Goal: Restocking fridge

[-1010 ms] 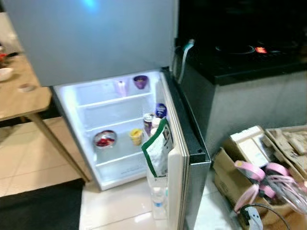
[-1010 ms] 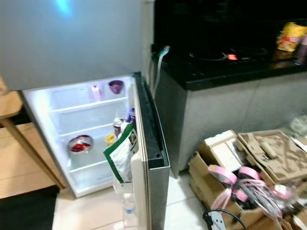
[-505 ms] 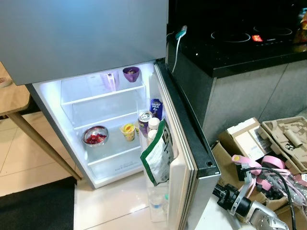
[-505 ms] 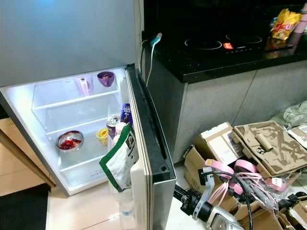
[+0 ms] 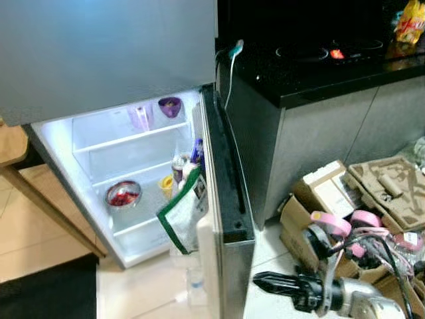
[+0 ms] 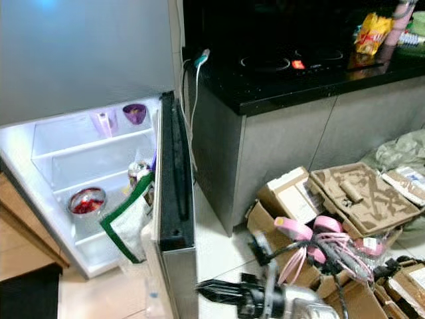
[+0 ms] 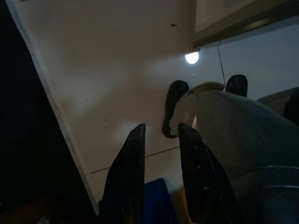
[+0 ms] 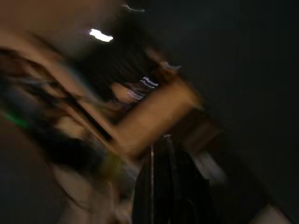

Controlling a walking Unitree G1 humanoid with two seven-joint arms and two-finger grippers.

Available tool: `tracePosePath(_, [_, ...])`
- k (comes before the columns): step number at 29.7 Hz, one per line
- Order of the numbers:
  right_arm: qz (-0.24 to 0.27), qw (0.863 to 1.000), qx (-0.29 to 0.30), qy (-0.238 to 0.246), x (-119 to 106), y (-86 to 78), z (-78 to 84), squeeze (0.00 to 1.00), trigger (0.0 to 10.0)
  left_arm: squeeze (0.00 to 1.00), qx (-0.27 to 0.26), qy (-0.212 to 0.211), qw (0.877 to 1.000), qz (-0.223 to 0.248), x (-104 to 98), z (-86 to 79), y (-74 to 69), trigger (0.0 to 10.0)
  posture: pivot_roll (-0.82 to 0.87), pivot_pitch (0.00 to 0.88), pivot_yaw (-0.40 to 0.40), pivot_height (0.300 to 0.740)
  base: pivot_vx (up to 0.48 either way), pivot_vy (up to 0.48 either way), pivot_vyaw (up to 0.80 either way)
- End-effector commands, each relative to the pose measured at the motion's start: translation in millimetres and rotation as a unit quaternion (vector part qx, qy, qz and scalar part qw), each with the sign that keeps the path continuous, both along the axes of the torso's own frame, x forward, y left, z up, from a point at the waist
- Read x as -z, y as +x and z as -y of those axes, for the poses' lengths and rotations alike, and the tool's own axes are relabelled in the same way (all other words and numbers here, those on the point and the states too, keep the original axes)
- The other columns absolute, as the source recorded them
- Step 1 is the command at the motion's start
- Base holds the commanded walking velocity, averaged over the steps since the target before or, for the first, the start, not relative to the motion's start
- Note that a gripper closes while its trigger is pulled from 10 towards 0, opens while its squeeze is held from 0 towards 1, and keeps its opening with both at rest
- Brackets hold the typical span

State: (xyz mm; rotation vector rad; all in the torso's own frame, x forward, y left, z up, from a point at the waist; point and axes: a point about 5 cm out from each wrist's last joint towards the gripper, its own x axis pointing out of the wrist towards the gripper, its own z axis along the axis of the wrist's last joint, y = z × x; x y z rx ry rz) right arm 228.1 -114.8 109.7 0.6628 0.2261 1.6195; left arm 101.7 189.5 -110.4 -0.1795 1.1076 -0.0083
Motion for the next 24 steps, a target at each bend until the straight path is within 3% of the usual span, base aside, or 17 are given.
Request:
tracePosePath(1, [0.003,1.0,-0.02,0.022,-11.2,-1.9,-6.6,0.0,10.0,0.0,0.004,-0.009,0.999,-0.049,7.0,4.8,-25.0,10.0,-0.1,0.029,0.001,0.74,0.0,0.0,0.0])
tracePosePath(3, [0.005,0.999,-0.026,0.043,-18.7,-1.3,-13.3,0.0,10.0,0.0,0.002,-0.01,0.999,-0.049,7.0,5.6,-24.6,10.0,-0.1,0.03,-0.001,0.74,0.0,0.0,0.0])
tracePosePath(4, [-0.002,1.0,0.027,0.014,-2.5,11.1,-10.9,0.0,10.0,0.0,0.001,-0.011,0.999,-0.048,7.1,7.0,-24.4,10.0,-0.1,0.027,-0.002,0.74,0.0,0.0,0.0])
tracePosePath(6, [-0.036,0.98,0.173,-0.095,45.6,33.5,9.3,0.0,10.0,0.0,0.002,-0.011,0.999,-0.049,7.3,8.4,-24.5,10.0,-0.1,0.024,-0.002,0.74,0.0,0.0,0.0])
tracePosePath(7, [-0.036,0.98,0.173,-0.095,45.6,33.5,9.3,0.0,10.0,0.0,0.002,-0.011,0.999,-0.049,7.3,8.4,-24.5,10.0,-0.1,0.024,-0.002,0.74,0.0,0.0,0.0])
tracePosePath(8, [-0.064,0.957,0.241,-0.148,65.9,39.4,24.4,0.0,10.0,0.0,0.002,-0.009,0.999,-0.049,7.4,8.3,-24.7,10.0,-0.1,0.02,0.001,0.74,0.0,0.0,0.0])
tracePosePath(9, [-0.064,0.957,0.241,-0.148,65.9,39.4,24.4,0.0,10.0,0.0,0.002,-0.009,0.999,-0.049,7.4,8.3,-24.7,10.0,-0.1,0.02,0.001,0.74,0.0,0.0,0.0])
tracePosePath(11, [-0.097,0.912,0.328,-0.225,87.1,39.4,50.0,0.0,10.0,0.0,0.003,-0.005,0.999,-0.05,7.5,7.2,-25.5,10.0,-0.11,0.023,0.004,0.74,0.0,0.0,0.0])
tracePosePath(13, [-0.132,0.869,0.394,-0.27,101.5,34.3,72.8,0.0,10.0,0.0,0.004,-0.003,0.999,-0.051,7.5,6.4,-26.4,10.0,-0.11,0.022,0.005,0.74,0.0,0.0,0.0])
tracePosePath(15, [-0.132,0.869,0.394,-0.27,101.5,34.3,72.8,0.0,10.0,0.0,0.004,-0.003,0.999,-0.051,7.5,6.4,-26.4,10.0,-0.11,0.022,0.005,0.74,0.0,0.0,0.0])
tracePosePath(17, [-0.173,0.831,0.435,-0.301,114.0,24.3,88.7,0.0,10.0,0.0,0.004,-0.002,0.999,-0.051,7.4,5.2,-26.4,10.0,-0.1,0.026,0.009,0.74,0.0,0.0,0.0])
tracePosePath(18, [-0.183,0.821,0.442,-0.312,118.5,19.8,92.7,0.0,10.0,0.0,0.004,-0.001,0.999,-0.05,7.3,4.6,-26.3,10.0,-0.1,0.026,0.009,0.74,0.0,0.0,0.0])
tracePosePath(23, [-0.198,0.803,0.437,-0.354,137.5,2.0,98.7,0.0,10.0,0.0,0.002,-0.001,0.999,-0.049,7.1,3.9,-25.8,10.0,-0.1,0.028,0.01,0.74,0.0,0.0,0.0])
tracePosePath(24, [-0.196,0.792,0.439,-0.376,142.4,-0.9,100.3,0.0,10.0,0.0,0.002,0.0,0.999,-0.048,7.0,3.4,-25.8,10.0,-0.1,0.033,0.013,0.74,0.0,0.0,0.0])
